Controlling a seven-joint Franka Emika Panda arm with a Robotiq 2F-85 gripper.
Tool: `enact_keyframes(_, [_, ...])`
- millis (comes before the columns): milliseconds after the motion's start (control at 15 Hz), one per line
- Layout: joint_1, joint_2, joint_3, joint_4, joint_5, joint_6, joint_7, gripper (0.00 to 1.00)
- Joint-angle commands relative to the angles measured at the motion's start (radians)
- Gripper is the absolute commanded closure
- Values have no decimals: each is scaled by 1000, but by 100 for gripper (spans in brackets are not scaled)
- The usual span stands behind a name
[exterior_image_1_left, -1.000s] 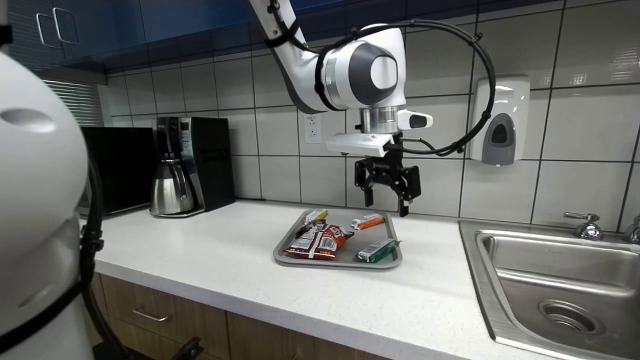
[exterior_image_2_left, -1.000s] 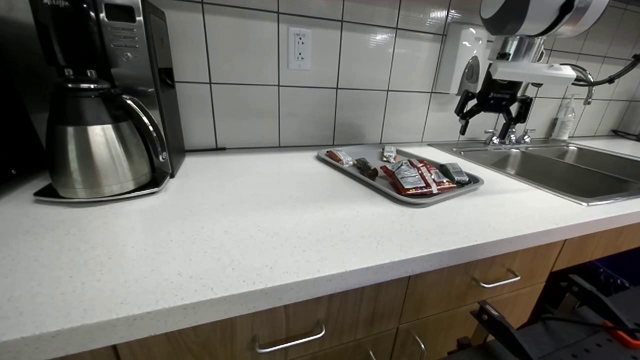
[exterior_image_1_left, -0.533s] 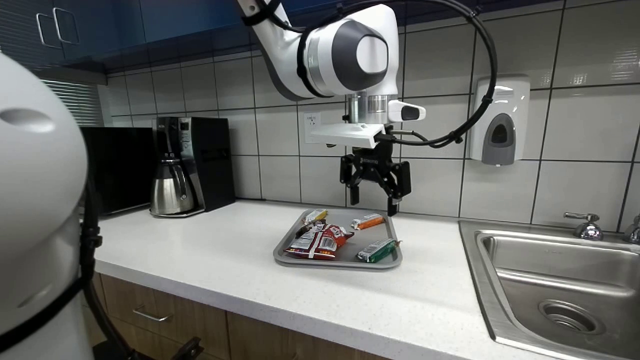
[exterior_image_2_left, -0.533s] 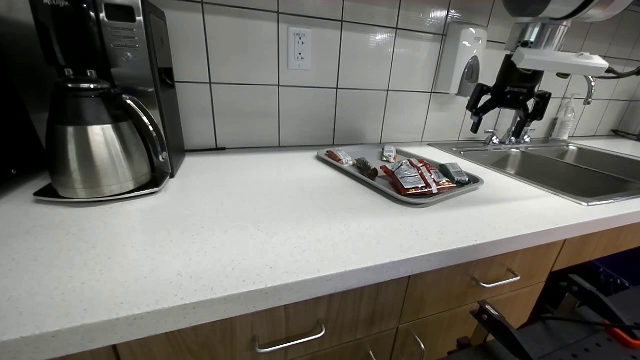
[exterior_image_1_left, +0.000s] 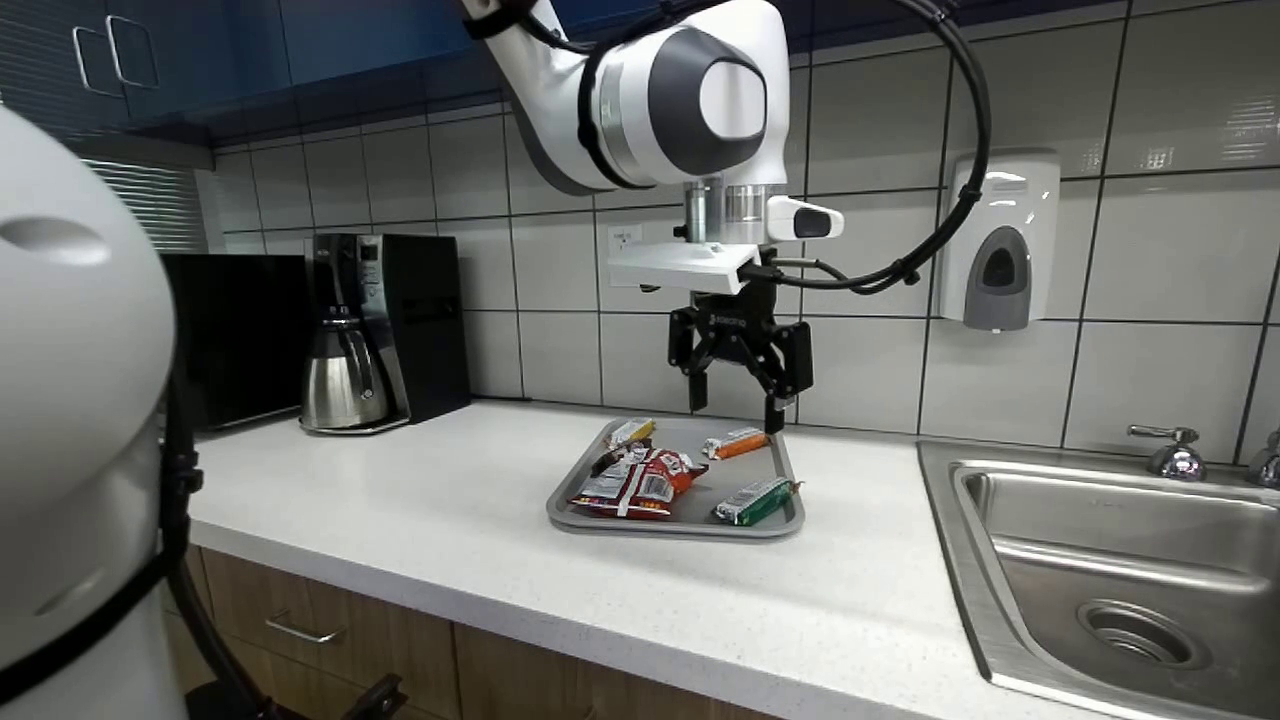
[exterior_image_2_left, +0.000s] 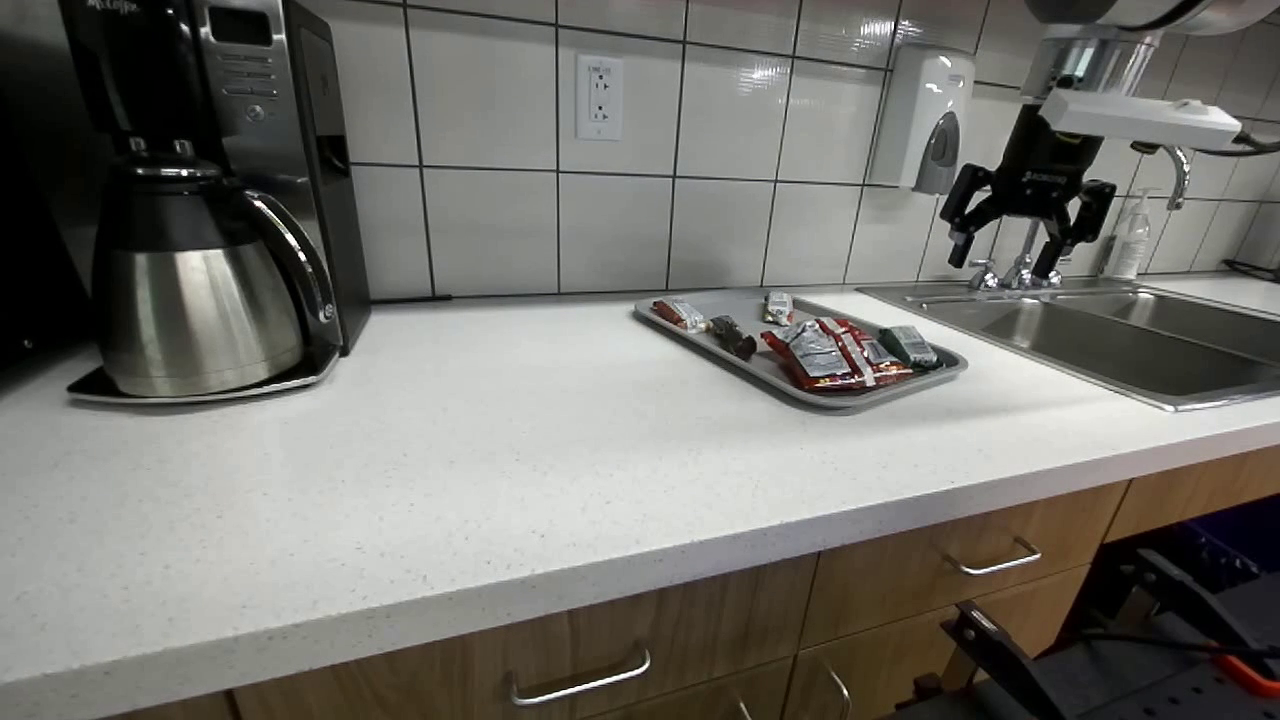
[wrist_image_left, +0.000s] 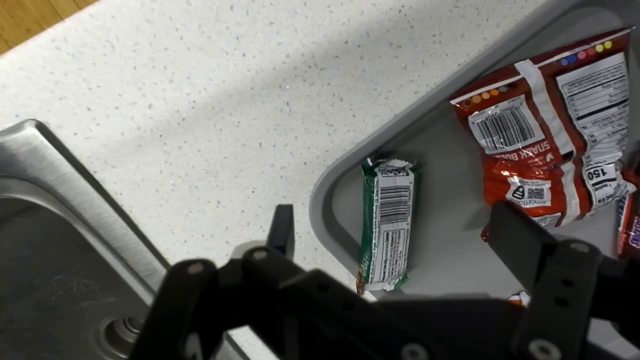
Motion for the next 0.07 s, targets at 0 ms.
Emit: enact_keyframes(0, [-10, 0, 11, 1, 2, -2, -2, 0])
